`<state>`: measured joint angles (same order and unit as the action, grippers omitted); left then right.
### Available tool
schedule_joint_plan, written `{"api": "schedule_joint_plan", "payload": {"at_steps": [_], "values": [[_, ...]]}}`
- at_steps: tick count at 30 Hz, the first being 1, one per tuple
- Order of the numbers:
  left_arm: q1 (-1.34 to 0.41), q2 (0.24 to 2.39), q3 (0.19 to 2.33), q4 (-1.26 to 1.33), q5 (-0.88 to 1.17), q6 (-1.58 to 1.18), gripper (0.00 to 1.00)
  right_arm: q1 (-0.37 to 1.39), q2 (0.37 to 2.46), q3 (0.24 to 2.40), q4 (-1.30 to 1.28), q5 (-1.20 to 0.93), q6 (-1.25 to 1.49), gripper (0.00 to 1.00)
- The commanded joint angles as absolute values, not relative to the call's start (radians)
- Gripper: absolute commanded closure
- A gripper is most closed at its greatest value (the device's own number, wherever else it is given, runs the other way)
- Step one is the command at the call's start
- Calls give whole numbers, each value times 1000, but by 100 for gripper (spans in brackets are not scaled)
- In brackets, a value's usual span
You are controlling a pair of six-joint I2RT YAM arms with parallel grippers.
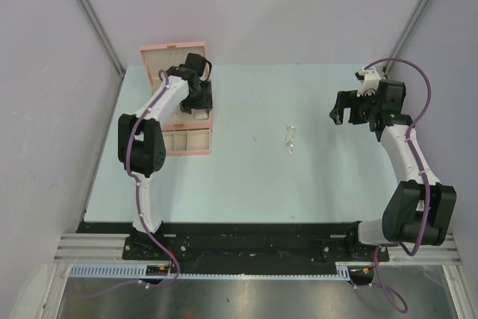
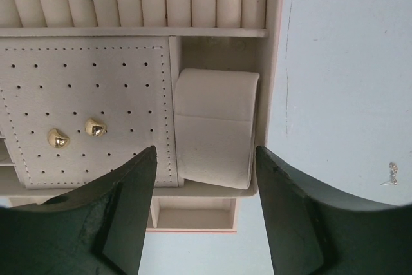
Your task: Organize the mixed jewelry
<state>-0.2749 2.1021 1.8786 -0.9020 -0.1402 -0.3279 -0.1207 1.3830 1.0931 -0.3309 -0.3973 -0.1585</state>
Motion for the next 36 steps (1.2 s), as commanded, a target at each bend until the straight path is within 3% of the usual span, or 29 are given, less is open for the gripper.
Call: {"api": "schedule_joint_plan", "payload": {"at_steps": [1, 36], "values": [[-282, 2030, 1919, -894, -120, -314, 32, -127, 1376, 1108, -318, -411, -172, 0], [-227, 2002, 1859, -865, -156, -295, 34, -144, 1368, 1108, -322, -437, -170, 0]]}}
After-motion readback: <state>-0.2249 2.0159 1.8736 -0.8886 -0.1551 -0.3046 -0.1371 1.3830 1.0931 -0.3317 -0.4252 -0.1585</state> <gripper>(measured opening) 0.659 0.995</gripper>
